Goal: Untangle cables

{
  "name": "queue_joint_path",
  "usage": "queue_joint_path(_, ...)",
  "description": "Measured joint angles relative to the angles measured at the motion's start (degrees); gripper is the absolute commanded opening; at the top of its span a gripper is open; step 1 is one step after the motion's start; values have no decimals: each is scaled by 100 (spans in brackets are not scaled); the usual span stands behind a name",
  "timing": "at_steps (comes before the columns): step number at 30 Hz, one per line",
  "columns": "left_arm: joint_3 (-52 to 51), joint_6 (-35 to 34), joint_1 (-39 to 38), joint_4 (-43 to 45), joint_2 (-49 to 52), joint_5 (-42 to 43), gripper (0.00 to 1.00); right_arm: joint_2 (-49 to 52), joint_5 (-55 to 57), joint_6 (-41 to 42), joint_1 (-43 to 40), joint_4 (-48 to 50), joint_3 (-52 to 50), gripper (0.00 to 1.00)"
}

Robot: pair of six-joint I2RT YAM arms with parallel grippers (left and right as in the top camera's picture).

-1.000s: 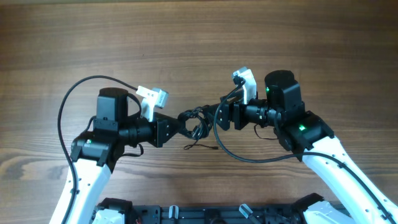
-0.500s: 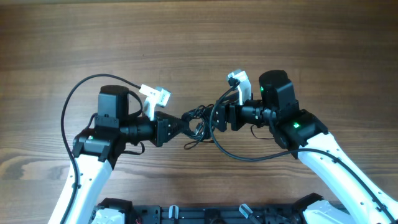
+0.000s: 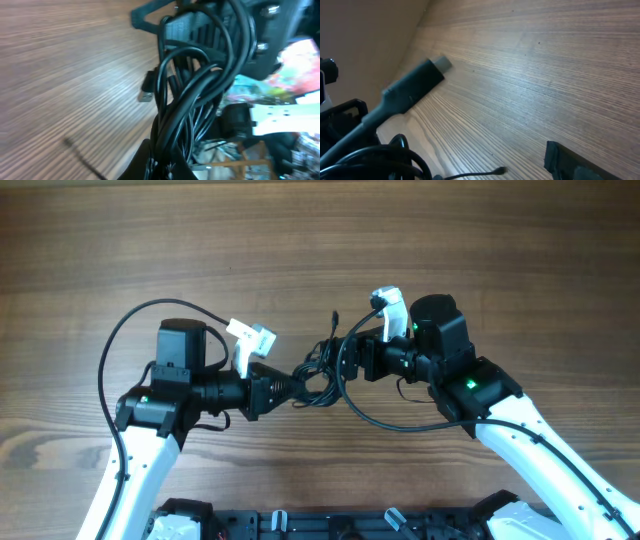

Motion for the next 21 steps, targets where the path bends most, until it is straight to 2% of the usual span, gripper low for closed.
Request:
queue_joint_path(5,0,138,-22,-409,0,-363,4,0,461,15,-76,-31,0,100)
queue_joint_path(9,11,824,-26,-1239,0,-155,4,0,1370,262,-173,-68,0,100)
queue_joint_path(13,11,1403,-57,-1401,0,166,4,0,2070,490,-581,-389,0,100)
queue_joint_path(17,11,1628,-57,-1211,-2,94,5,0,2096,503,-719,-844,0,100)
queue_joint_path(21,11,1508,-57,-1027,-2,-675,4,-33,1386,39,-717,-903,0,100)
